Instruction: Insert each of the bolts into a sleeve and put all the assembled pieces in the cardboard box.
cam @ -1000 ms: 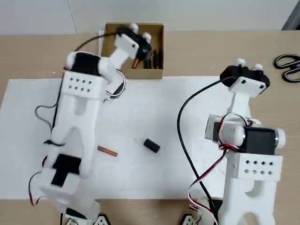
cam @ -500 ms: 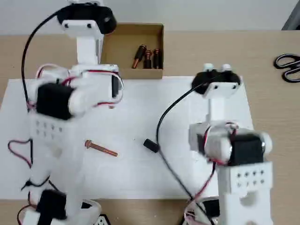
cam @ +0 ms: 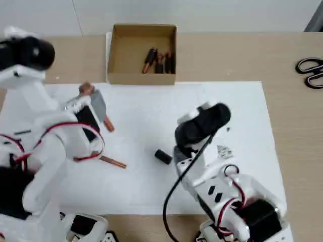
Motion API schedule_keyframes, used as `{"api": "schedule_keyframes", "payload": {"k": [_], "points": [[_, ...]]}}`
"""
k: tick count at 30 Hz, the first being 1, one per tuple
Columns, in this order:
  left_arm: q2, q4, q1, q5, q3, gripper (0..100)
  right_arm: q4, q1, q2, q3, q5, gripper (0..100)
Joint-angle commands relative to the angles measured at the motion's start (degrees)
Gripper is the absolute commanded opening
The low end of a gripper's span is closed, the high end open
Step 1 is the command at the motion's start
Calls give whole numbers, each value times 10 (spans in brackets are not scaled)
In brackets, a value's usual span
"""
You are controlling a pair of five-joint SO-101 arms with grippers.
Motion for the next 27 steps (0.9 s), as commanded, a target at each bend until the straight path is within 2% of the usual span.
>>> {"api": "schedule_keyframes", "payload": {"k": [1,7,16,20,23,27], "points": [[-73,-46,-2,4,57,6,-84,-37,-53,69,4,4],[-193,-147,-5,26,197,6,-178,-85,-102,167,4,4],[-342,-243,-2,32,426,6,-295,-95,-142,248,4,4],[-390,-302,14,32,511,6,-315,-96,-154,273,6,4],[-418,-348,58,47,566,6,-311,-130,-173,280,8,4],[-438,-400,72,76,611,6,-311,-175,-191,295,9,4]]}}
